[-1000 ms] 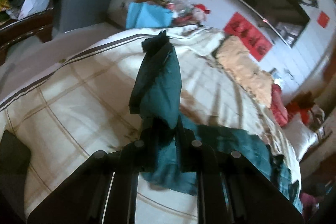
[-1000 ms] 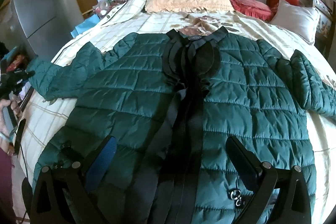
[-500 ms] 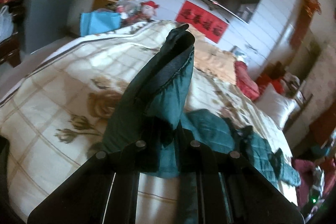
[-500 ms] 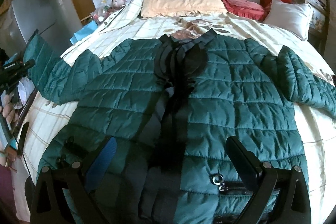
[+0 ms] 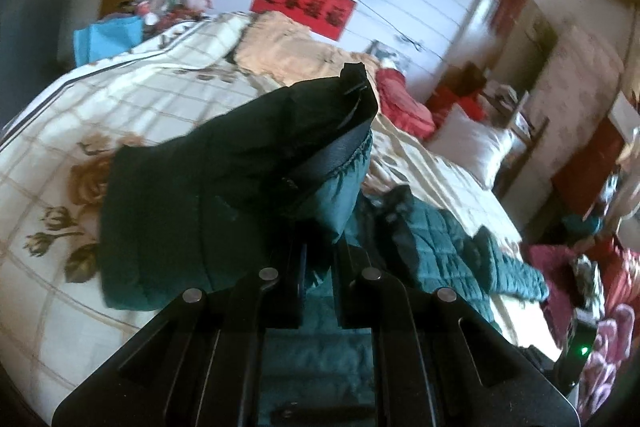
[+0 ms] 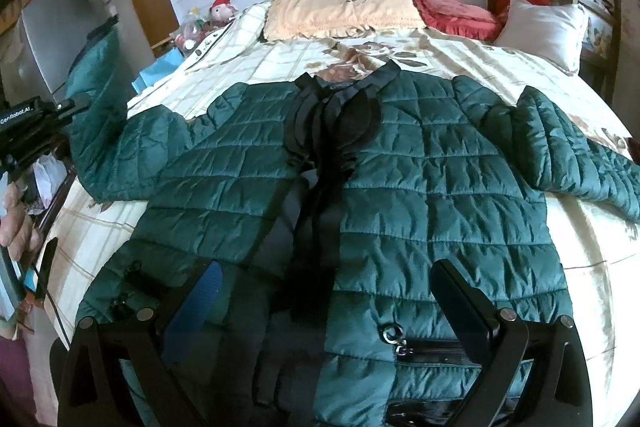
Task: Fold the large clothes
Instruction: 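Lift the sleeve with the left gripper and fold it across the jacket body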
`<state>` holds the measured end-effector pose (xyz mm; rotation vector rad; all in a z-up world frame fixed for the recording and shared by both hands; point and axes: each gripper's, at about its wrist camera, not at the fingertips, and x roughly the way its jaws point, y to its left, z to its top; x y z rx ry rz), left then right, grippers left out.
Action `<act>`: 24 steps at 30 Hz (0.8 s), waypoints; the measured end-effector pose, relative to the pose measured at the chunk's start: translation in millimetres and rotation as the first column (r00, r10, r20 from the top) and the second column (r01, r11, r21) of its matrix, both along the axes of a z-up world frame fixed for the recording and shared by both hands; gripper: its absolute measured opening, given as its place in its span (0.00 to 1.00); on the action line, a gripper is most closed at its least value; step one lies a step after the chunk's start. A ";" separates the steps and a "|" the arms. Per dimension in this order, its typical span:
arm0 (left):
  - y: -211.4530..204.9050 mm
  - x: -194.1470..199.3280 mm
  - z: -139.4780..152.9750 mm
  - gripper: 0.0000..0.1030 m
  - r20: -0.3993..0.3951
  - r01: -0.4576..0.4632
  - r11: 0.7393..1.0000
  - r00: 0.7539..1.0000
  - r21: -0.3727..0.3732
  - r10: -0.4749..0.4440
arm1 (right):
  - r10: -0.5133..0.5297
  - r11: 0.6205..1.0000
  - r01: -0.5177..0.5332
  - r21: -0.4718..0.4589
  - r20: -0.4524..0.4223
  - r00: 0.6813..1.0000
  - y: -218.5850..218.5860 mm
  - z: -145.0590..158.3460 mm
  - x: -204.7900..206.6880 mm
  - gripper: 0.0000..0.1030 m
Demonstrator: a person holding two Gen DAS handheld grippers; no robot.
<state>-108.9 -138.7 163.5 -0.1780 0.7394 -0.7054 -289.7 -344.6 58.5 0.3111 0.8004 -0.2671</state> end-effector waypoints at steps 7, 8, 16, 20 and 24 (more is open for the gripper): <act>-57.3 -18.2 -19.4 0.09 -0.033 0.092 0.995 0.995 0.049 -0.090 | -0.020 1.000 0.020 0.005 0.010 1.000 -10.3 1.2 -8.9 1.00; -64.0 -20.9 -21.7 0.09 -0.035 0.102 0.993 0.994 0.055 -0.100 | -0.024 1.000 0.024 0.007 0.009 1.000 -12.1 0.8 -10.2 1.00; -111.2 -32.8 -51.6 0.09 -0.071 0.155 0.979 0.987 0.133 -0.147 | -0.037 0.999 0.037 0.021 0.010 0.999 -21.9 -3.3 -15.1 1.00; -127.2 -35.6 -70.9 0.09 -0.106 0.172 0.971 0.982 0.168 -0.156 | -0.045 0.999 0.045 0.028 0.006 0.999 -26.3 -6.8 -15.9 1.00; -138.5 -37.7 -89.1 0.09 -0.132 0.185 0.960 0.978 0.210 -0.159 | -0.058 0.997 0.058 0.045 -0.004 0.998 -31.2 -11.6 -16.7 1.00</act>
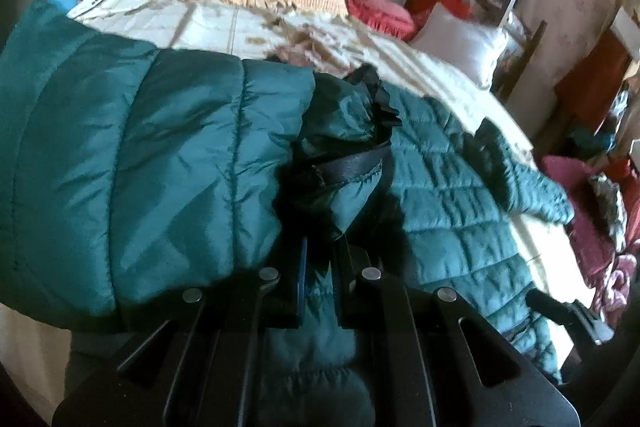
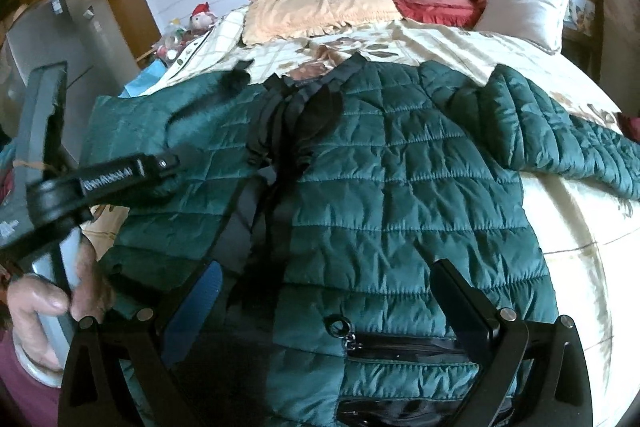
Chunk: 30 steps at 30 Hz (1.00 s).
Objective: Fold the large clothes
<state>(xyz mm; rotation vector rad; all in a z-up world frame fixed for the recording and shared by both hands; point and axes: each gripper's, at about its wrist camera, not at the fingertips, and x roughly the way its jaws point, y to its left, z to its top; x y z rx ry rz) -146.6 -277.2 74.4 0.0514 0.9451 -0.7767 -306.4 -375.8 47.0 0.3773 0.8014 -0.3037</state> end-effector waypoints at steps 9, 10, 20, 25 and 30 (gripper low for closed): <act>-1.1 0.7 -18.6 0.41 -0.122 0.036 0.999 0.992 -0.028 -0.039 | -0.008 0.999 0.009 0.045 -0.013 1.000 -7.9 -3.7 2.7 1.00; 3.8 0.4 -16.2 0.47 -0.152 0.034 0.998 0.987 -0.057 -0.043 | -0.005 0.999 0.006 0.054 -0.014 1.000 -8.0 -3.2 4.3 1.00; 74.8 -23.1 34.2 0.52 0.086 -0.040 0.996 0.996 0.073 0.034 | 0.063 0.995 -0.064 0.075 0.012 0.998 -5.2 12.5 40.5 1.00; 118.3 -9.0 29.2 0.52 0.102 -0.158 0.984 0.984 0.087 0.149 | 0.108 0.987 -0.109 0.120 0.020 0.994 2.0 9.2 66.2 1.00; 145.9 1.7 20.0 0.52 0.076 -0.246 0.967 0.968 0.071 0.240 | 0.148 0.977 -0.150 0.151 0.025 0.989 14.6 5.1 98.2 1.00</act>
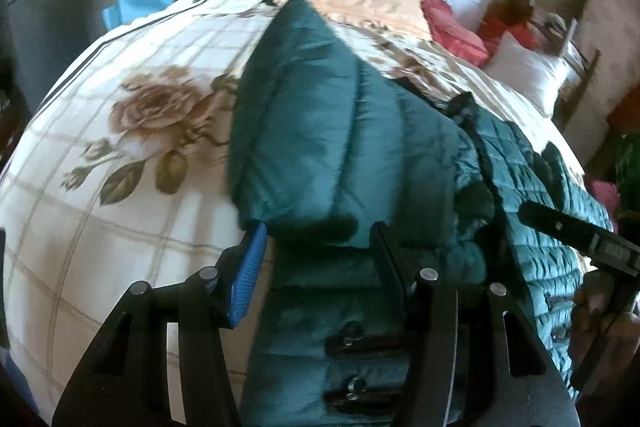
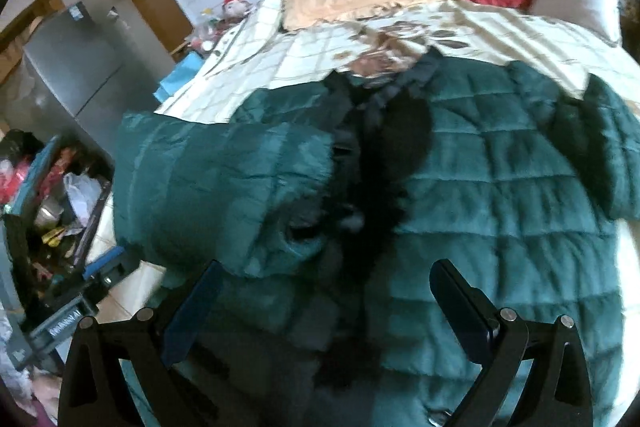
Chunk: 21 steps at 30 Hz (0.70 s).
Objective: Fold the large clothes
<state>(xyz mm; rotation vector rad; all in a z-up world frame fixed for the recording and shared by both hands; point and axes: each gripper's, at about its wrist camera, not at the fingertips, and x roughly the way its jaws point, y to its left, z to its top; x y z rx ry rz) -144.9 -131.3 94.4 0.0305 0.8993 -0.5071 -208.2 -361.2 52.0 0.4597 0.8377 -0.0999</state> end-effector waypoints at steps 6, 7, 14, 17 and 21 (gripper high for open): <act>12.6 -1.9 -2.6 0.52 0.021 -0.041 0.999 0.999 0.006 0.041 | -0.011 1.000 0.013 0.027 -0.058 0.998 0.0 -17.5 38.7 1.00; 13.4 -0.7 -4.5 0.52 0.014 -0.042 0.999 0.999 0.010 0.042 | -0.004 0.999 0.006 0.036 -0.060 0.998 0.5 -19.4 43.2 1.00; 17.2 3.9 -17.7 0.52 -0.019 -0.065 0.998 0.998 0.015 0.065 | 0.019 0.999 -0.016 0.027 -0.103 0.994 7.6 -46.7 71.6 0.73; 17.2 4.1 -24.6 0.52 -0.038 -0.075 0.997 0.996 0.017 0.076 | 0.023 0.999 -0.025 -0.027 -0.065 0.998 9.2 -40.6 69.4 0.33; 15.3 4.8 -30.9 0.52 -0.052 -0.084 0.996 0.995 0.031 0.085 | 0.007 0.999 -0.007 -0.048 0.014 1.000 -0.2 -17.4 53.6 0.16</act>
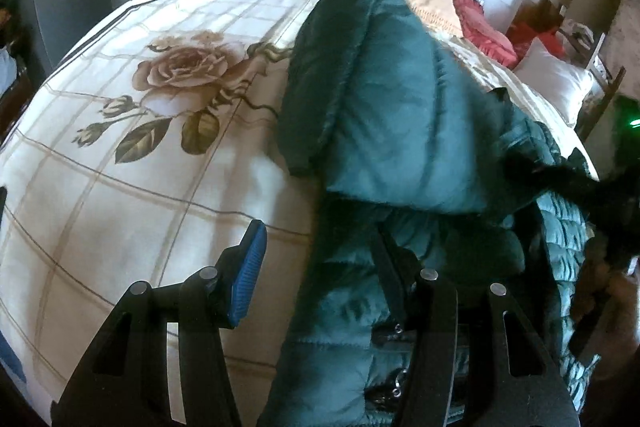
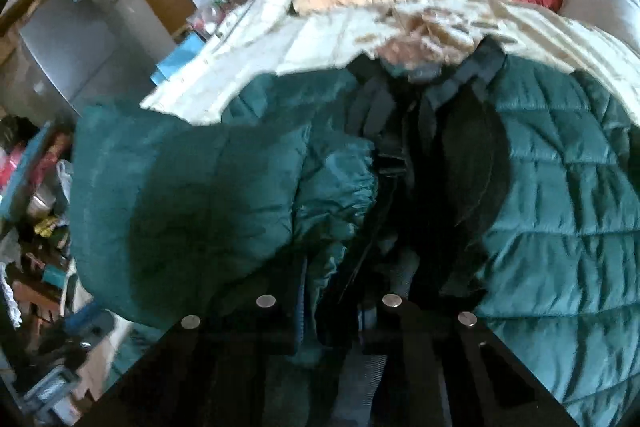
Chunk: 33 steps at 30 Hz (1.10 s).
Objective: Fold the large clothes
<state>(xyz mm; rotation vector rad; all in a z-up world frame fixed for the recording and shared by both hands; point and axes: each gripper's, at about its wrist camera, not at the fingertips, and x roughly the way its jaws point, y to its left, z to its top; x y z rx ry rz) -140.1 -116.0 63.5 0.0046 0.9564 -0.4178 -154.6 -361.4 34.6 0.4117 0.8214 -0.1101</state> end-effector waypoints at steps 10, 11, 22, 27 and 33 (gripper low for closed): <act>-5.1 5.5 -11.9 0.52 -0.029 -0.017 1.000 0.999 0.023 0.018 | -0.131 0.979 0.153 -0.134 0.156 0.979 -50.5 71.9 -43.9 0.16; -5.2 6.1 -14.0 0.52 -0.031 -0.017 1.000 0.999 0.026 0.017 | -0.145 0.975 0.168 -0.143 0.156 0.977 -56.5 74.5 -47.9 0.16; -6.2 8.6 -6.9 0.52 -0.034 -0.024 1.000 0.999 -0.005 0.024 | -0.298 0.944 0.295 -0.149 0.007 0.955 -121.5 20.1 -58.2 0.15; -18.0 20.1 12.2 0.52 -0.004 -0.020 0.999 1.000 -0.032 0.020 | -0.299 0.936 0.295 -0.190 0.005 0.954 -124.8 18.7 -49.9 0.15; -52.7 51.1 18.7 0.52 0.036 -0.029 1.000 0.999 -0.008 0.029 | -0.307 0.929 0.298 -0.220 -0.007 0.952 -130.2 7.5 -40.3 0.15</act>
